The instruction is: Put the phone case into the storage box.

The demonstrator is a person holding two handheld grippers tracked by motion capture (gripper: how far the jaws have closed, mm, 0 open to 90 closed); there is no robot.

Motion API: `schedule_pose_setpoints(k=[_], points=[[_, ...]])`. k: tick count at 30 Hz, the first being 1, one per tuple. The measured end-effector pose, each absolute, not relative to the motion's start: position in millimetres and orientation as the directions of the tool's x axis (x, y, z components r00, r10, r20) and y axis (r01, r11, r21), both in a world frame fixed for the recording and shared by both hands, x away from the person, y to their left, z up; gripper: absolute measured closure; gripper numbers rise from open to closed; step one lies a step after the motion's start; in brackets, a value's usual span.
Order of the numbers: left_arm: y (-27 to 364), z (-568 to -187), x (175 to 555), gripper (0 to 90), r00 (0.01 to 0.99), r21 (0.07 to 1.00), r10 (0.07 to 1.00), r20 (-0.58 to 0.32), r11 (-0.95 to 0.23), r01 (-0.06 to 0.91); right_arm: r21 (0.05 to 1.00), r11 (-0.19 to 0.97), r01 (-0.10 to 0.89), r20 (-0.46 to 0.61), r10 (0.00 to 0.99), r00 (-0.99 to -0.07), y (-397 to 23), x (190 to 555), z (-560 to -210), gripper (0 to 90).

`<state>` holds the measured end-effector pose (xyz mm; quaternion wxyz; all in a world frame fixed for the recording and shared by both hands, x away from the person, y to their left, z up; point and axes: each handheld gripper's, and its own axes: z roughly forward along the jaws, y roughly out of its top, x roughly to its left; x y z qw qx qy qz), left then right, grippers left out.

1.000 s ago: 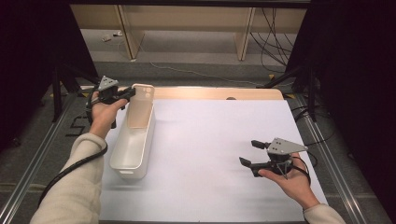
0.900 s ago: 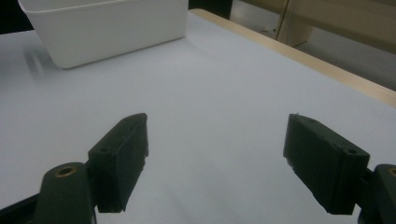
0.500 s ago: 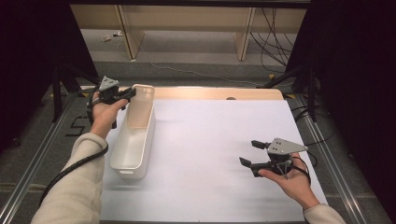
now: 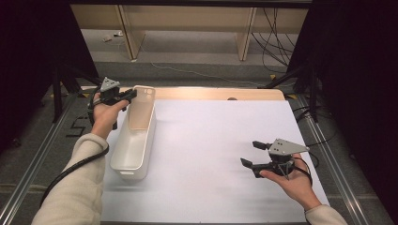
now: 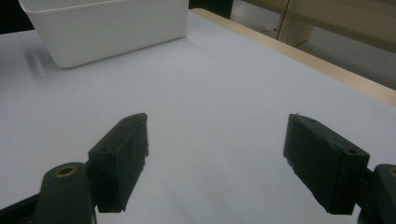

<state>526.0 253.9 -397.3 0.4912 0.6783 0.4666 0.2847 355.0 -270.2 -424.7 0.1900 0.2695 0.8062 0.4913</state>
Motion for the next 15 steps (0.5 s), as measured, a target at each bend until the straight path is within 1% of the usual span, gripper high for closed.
schedule_pose_setpoints(k=[15], points=[[257.0, -400.0, 526.9, 81.1, 0.395, 0.927, 0.915, -0.079, -0.078, 0.366, 0.894, 0.373, 0.247, -0.042, 0.621, -0.783, -270.2, 355.1, -424.8, 23.2]])
